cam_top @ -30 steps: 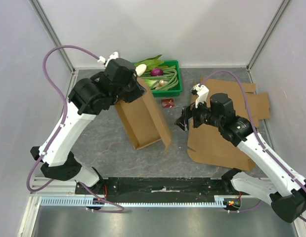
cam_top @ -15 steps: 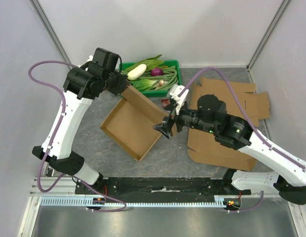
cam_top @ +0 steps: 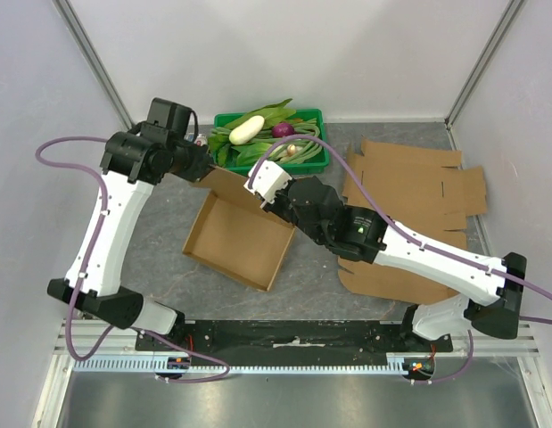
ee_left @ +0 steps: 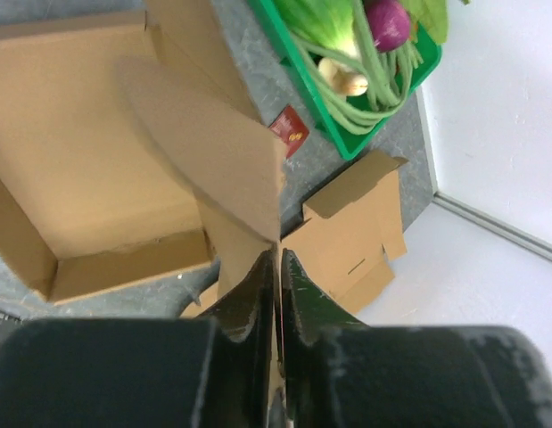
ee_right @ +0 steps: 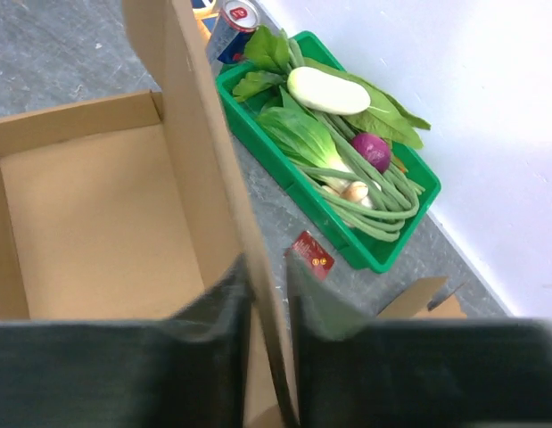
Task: Fold the paper box
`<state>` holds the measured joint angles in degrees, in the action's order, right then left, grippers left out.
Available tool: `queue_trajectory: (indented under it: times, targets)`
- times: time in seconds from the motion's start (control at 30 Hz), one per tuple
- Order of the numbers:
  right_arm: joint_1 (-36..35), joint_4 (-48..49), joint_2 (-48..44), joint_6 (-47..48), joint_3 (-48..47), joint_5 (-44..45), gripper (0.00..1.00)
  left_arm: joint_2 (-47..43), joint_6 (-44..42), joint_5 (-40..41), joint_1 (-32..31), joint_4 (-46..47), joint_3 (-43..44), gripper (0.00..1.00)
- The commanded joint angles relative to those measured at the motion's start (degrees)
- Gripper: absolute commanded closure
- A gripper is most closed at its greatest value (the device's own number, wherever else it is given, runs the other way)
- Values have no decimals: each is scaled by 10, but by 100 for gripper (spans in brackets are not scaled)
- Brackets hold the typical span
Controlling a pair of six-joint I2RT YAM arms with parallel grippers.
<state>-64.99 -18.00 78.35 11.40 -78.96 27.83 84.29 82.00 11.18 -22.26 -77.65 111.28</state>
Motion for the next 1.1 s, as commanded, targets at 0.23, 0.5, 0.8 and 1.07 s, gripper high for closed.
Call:
queue_trajectory:
  times: [0.23, 0.5, 0.8, 1.07]
  targets:
    - [131, -8, 39, 62, -63, -284, 100, -180, -289, -67, 40, 147, -197, 2]
    - [203, -111, 101, 137, -151, -495, 100, -397, -648, -375, 39, 431, -357, 3]
    - [230, -201, 143, 191, -216, -575, 100, -262, -987, -601, 39, 456, -292, 15]
    - [255, -254, 165, 202, -272, -624, 100, -143, -1154, -618, 39, 345, -218, 22]
